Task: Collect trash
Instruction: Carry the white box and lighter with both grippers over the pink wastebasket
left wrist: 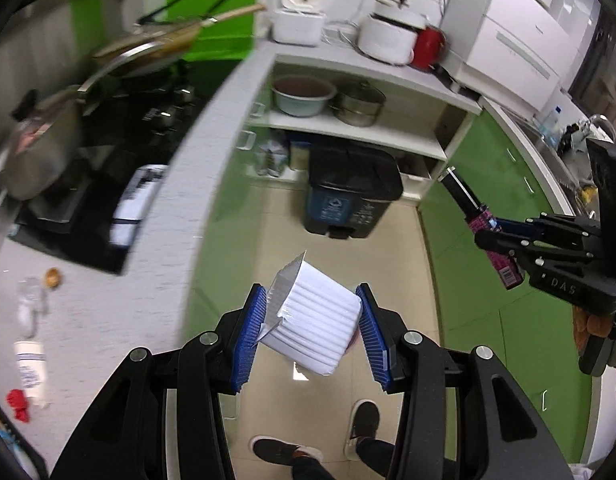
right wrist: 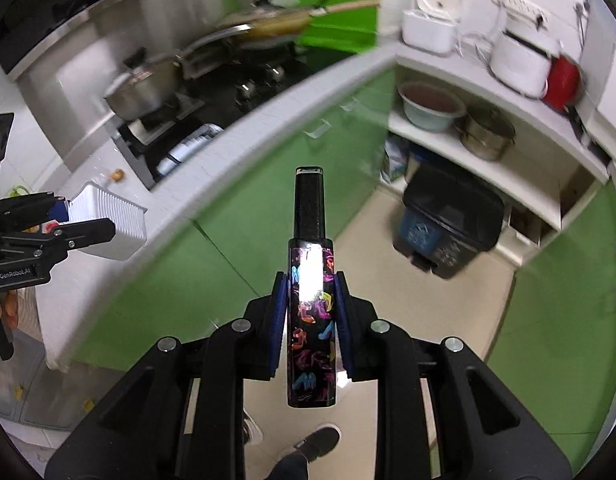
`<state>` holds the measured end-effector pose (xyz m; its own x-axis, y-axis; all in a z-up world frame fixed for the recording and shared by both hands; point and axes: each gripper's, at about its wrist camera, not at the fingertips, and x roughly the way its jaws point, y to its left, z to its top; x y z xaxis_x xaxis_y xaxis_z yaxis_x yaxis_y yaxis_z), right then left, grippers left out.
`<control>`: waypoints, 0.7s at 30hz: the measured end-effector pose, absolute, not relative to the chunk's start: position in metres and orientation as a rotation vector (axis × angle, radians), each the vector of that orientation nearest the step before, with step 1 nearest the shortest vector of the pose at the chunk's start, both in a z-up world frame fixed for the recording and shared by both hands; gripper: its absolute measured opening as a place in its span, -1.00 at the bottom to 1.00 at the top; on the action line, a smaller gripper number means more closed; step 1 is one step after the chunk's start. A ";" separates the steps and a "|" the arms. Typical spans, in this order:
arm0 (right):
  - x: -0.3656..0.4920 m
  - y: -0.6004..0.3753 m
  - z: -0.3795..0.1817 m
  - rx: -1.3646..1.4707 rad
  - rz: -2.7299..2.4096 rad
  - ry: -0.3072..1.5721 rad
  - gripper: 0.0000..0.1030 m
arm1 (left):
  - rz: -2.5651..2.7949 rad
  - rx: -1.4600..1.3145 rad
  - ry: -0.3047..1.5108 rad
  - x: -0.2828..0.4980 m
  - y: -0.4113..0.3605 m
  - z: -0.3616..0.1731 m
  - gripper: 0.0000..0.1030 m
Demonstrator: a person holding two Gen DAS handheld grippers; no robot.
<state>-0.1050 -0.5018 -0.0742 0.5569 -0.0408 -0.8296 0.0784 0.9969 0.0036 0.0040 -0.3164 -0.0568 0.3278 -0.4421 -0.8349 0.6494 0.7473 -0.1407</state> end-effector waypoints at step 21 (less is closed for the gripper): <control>-0.097 -0.606 -0.321 0.189 -0.164 1.083 -0.56 | -0.900 0.380 1.224 0.038 -0.454 -0.351 -0.11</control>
